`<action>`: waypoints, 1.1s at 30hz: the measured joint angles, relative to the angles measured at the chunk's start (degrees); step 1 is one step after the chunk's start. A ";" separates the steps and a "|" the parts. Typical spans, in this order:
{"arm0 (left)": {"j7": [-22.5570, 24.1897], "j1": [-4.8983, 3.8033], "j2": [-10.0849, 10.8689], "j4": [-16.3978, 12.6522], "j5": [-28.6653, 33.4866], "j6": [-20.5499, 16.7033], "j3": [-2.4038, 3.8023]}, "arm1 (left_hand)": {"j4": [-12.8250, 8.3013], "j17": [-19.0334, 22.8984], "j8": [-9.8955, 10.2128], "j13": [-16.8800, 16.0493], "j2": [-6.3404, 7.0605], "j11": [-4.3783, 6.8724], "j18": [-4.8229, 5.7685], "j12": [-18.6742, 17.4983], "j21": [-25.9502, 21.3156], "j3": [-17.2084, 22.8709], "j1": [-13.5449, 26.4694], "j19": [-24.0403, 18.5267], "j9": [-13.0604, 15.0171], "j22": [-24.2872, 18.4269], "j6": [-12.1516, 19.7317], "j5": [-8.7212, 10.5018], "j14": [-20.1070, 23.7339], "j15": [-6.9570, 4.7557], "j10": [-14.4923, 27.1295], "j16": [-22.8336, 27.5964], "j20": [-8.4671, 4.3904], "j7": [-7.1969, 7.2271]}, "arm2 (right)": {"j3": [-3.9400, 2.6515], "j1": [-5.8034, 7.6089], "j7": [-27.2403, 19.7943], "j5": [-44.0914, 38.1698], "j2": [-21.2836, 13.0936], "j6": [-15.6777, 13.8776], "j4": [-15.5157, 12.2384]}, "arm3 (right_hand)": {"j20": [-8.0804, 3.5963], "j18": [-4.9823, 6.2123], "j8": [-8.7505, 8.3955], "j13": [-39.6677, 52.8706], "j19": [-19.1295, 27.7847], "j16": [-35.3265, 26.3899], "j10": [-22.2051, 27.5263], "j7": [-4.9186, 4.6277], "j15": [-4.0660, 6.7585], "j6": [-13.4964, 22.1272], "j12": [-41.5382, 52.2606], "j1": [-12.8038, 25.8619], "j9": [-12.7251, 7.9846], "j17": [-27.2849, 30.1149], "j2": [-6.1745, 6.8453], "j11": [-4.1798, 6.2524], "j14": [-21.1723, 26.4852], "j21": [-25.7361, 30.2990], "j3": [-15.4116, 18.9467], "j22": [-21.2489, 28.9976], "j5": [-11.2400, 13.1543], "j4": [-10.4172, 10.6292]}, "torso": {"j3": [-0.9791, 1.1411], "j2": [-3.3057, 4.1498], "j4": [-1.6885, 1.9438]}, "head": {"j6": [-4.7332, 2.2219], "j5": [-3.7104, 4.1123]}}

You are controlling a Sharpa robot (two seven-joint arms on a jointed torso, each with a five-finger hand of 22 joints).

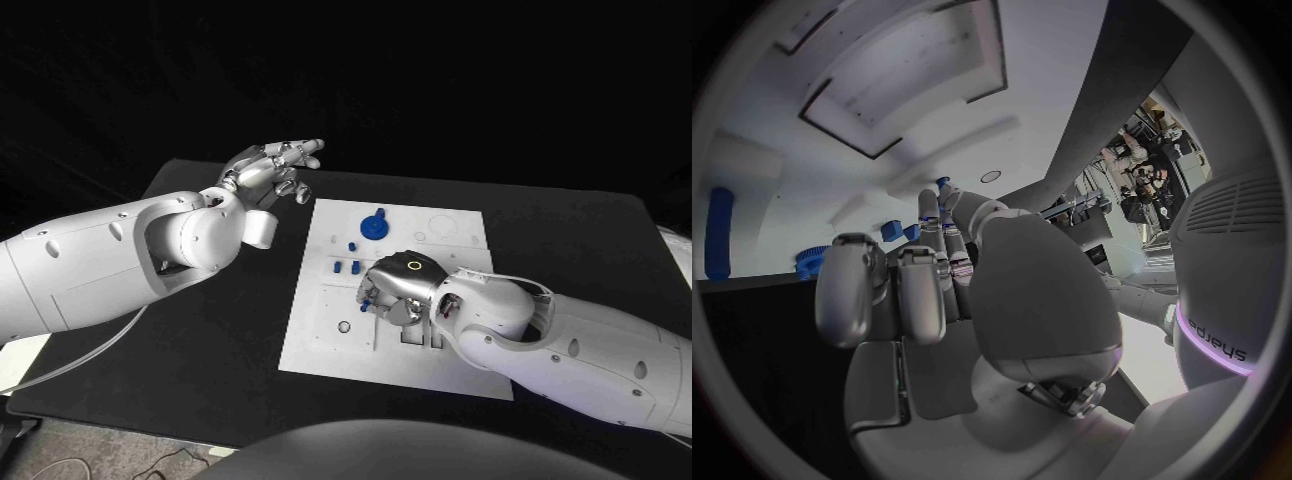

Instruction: Assemble the parts on the task board

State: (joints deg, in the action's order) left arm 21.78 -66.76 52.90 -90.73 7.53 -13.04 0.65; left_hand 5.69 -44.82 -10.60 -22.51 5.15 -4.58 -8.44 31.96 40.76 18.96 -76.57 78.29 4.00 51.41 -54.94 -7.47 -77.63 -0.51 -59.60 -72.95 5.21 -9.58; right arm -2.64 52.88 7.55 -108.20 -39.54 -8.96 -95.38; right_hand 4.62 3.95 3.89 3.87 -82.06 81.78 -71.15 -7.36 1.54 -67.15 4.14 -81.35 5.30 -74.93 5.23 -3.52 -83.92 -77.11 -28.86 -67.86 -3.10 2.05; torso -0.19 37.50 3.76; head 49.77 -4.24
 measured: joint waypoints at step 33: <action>-0.35 -0.01 -0.02 -0.10 -0.05 0.89 0.00 | 0.00 -0.01 -0.22 0.00 -0.01 0.04 0.00 0.00 -0.37 0.00 -0.01 0.00 0.00 -0.14 0.19 0.00 0.00 0.00 0.07 0.00 0.00 0.19 | 0.20 -0.03 2.81 -1.99 -2.49 -3.91 -2.59 | 2.06 0.91 0.07 0.19 2.06 -1.33 13.62 -2.47 -2.89 9.00 2.87 4.29 -1.35 0.02 3.50 -2.98 -0.01 3.02 3.60 5.30 -0.02 0.55 | 0.09 -0.02 -0.04 | 0.03 0.10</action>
State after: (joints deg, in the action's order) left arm 21.43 -66.76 52.88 -90.83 7.48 -12.14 0.65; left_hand 5.69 -44.82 -10.82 -22.51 5.15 -4.53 -8.45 31.95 40.38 18.96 -76.58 78.30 4.00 51.28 -54.74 -7.47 -77.63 -0.51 -59.53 -72.95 5.20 -9.39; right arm -2.44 52.85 10.36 -110.19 -42.03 -12.87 -97.97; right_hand 6.68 4.86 3.96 4.06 -80.00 80.45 -57.53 -9.82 -1.34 -58.14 7.01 -77.06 3.94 -74.91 8.73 -6.50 -83.93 -74.09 -25.26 -62.56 -3.12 2.60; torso -0.10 37.48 3.72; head 49.81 -4.13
